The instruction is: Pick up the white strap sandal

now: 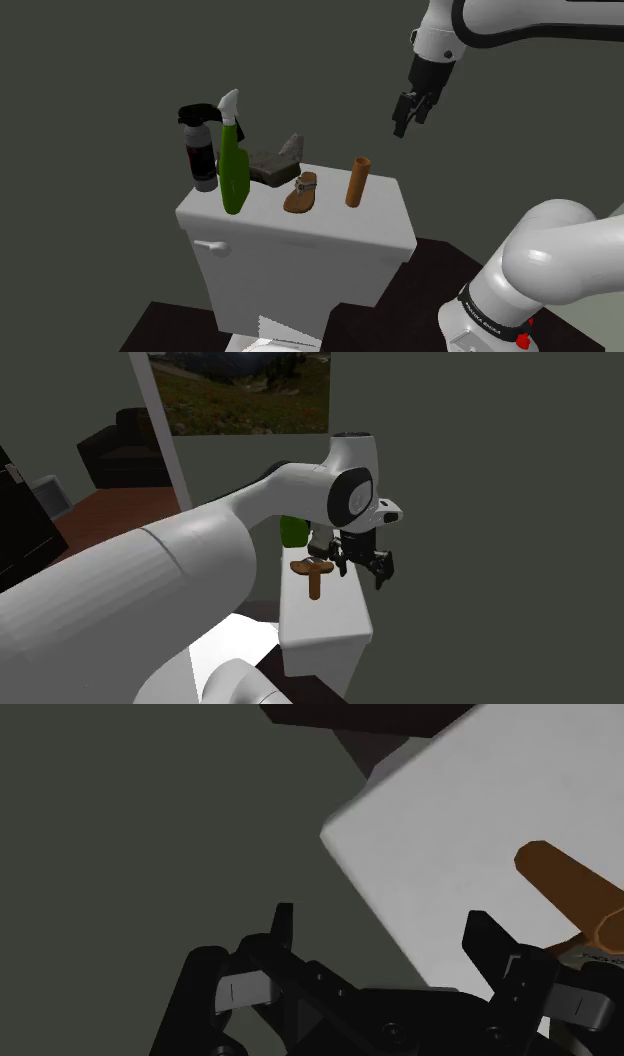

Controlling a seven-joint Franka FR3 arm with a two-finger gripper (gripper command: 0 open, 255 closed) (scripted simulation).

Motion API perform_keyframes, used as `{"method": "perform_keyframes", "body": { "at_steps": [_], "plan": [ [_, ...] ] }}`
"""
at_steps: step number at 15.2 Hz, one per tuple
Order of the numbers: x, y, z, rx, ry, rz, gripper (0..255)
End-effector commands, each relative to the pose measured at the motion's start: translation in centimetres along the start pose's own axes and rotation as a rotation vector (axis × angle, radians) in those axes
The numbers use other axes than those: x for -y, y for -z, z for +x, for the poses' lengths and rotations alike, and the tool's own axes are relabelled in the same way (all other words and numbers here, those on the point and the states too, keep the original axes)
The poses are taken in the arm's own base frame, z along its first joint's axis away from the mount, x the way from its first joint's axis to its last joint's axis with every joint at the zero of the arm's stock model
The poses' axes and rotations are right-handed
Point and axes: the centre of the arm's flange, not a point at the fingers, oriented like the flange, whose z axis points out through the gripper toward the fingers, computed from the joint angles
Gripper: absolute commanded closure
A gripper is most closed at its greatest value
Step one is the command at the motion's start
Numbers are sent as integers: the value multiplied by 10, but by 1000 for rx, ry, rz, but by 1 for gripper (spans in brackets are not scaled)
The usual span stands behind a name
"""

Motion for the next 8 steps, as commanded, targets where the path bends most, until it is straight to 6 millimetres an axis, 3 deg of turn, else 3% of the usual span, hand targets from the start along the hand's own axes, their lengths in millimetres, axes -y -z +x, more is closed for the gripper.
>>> {"method": "perform_keyframes", "body": {
  "at_steps": [1, 8],
  "plan": [
    [0, 0, 0, 0, 0, 0, 0],
    [72, -28, 35, 89, -185, 79, 0]
  ]
}}
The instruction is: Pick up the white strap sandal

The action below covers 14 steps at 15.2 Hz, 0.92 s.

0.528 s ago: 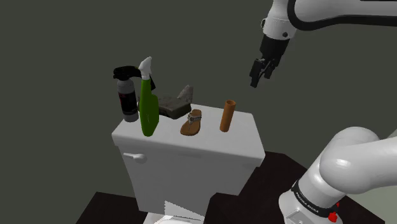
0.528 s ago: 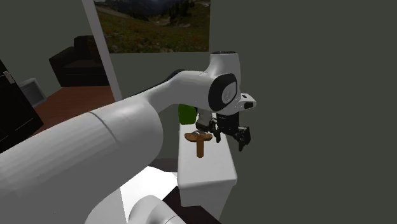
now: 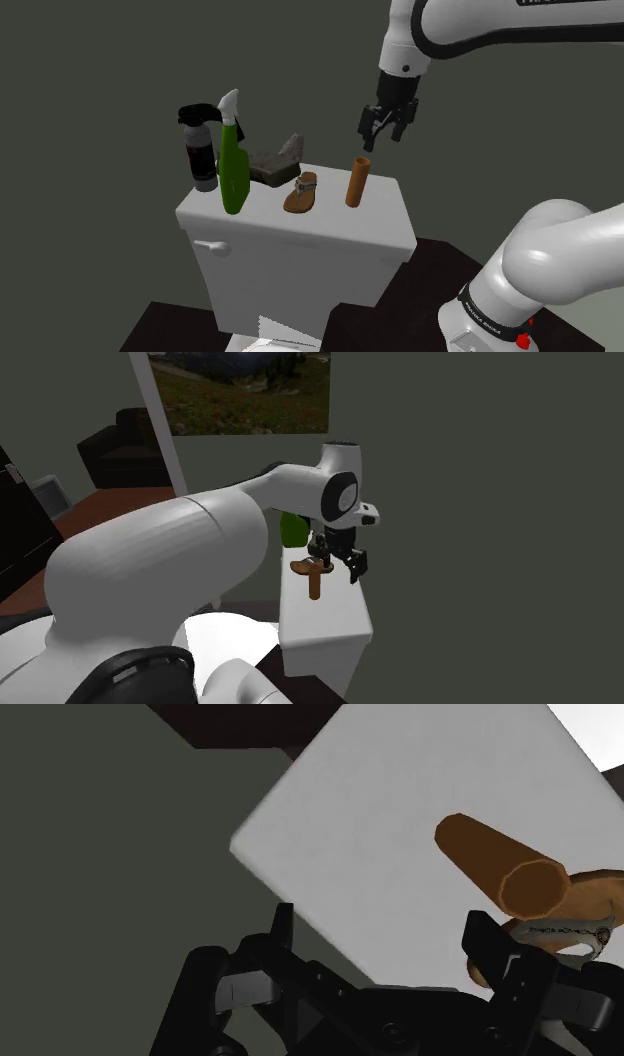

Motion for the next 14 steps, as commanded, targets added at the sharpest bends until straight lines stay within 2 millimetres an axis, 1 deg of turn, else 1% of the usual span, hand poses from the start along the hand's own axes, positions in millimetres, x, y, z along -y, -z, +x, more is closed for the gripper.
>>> {"method": "perform_keyframes", "body": {
  "at_steps": [1, 6, 12, 13, 14],
  "plan": [
    [21, -7, 8, 27, -57, 24, 0],
    [72, -26, 34, 90, -189, 80, 0],
    [130, -49, 72, 166, -347, 148, 0],
    [138, -52, 79, 178, -371, 159, 0],
    [138, -57, 78, 178, -371, 159, 0]
  ]
}}
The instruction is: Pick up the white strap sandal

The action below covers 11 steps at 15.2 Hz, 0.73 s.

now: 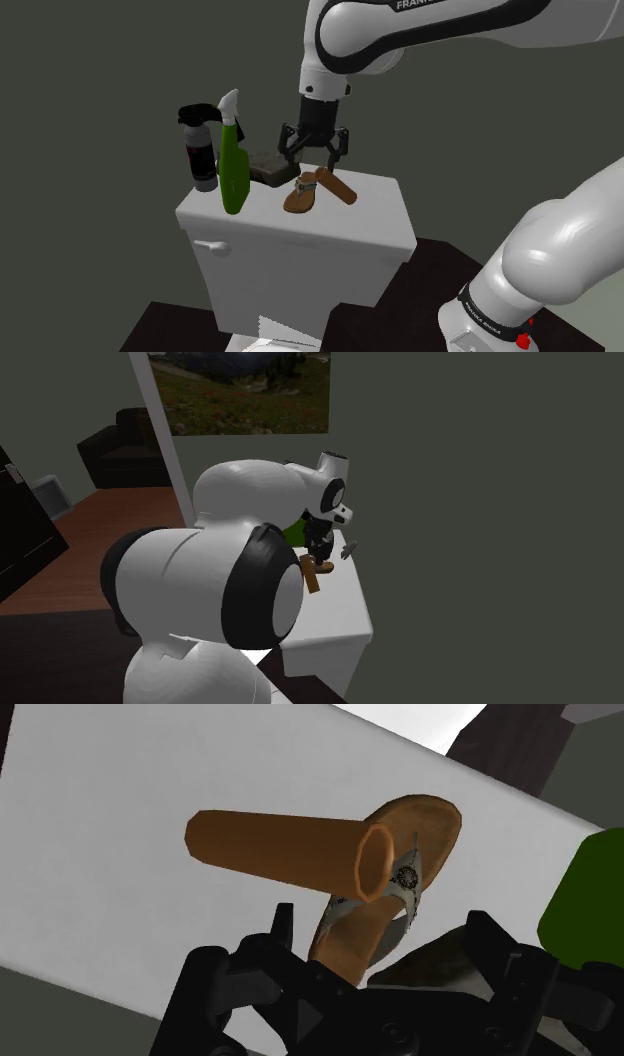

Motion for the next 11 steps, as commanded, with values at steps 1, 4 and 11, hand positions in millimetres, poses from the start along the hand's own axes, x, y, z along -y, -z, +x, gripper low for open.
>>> {"method": "perform_keyframes", "body": {
  "at_steps": [1, 4, 11],
  "plan": [
    [5, -9, 2, 7, -15, 6, 0],
    [4, -25, 5, 7, -15, 6, 0],
    [3, -38, 7, 7, -15, 6, 255]
  ]
}}
